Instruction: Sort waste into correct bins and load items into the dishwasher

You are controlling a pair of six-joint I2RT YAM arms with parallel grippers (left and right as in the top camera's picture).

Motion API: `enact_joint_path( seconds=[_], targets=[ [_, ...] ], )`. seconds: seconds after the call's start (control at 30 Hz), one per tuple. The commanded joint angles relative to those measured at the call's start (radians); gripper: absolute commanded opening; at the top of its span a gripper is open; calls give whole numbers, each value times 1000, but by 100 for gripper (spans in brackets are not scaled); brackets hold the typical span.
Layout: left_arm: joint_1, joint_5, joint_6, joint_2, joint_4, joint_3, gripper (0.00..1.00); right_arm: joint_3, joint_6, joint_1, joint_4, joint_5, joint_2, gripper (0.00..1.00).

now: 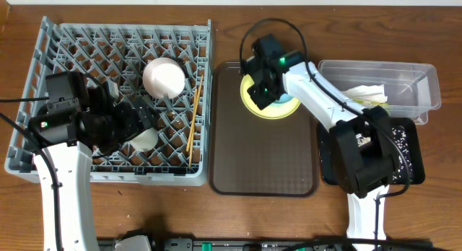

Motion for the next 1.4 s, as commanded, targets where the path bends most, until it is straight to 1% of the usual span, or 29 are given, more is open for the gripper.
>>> enact_joint_path(
  seconds=[0.0, 0.1, 0.17, 0.2, 0.23, 0.3, 0.4, 0.5, 0.63, 0.77, 1.2, 1.3, 1.37],
  targets=[
    [0, 19, 9, -5, 4, 32, 97, 112, 21, 5, -59, -21, -72, 1],
    [0, 81, 13, -5, 6, 32, 97, 174, 41, 2, -106, -45, -138, 1],
    [0, 183, 69, -6, 21, 32, 98, 203, 40, -6, -126, -130, -210, 1],
    [0, 247, 103, -6, 29, 32, 98, 205, 39, -14, -128, -177, -244, 1],
    [0, 346, 140, -6, 42, 32, 98, 204, 39, -29, -130, -246, -293, 1],
    [0, 458, 182, -6, 56, 32, 99, 204, 35, -55, -138, -341, -353, 1],
    [0, 564, 213, -6, 66, 32, 98, 204, 24, -99, -158, -475, -421, 1],
    [0, 624, 226, -6, 69, 32, 98, 204, -3, -154, -183, -620, -472, 1],
    [0, 760, 320, -6, 69, 32, 98, 204, -36, -232, -225, -845, -493, 1],
    [0, 780, 341, -5, 68, 32, 98, 197, -35, -255, -227, -897, -483, 1],
    [0, 776, 343, -5, 80, 32, 98, 182, -54, -233, -238, -884, -472, 1],
    [11, 776, 343, -5, 90, 32, 98, 159, -46, -207, -195, -893, -472, 1],
    [51, 776, 342, -6, 90, 32, 98, 124, 8, -176, -107, -920, -472, 1]
  ],
)
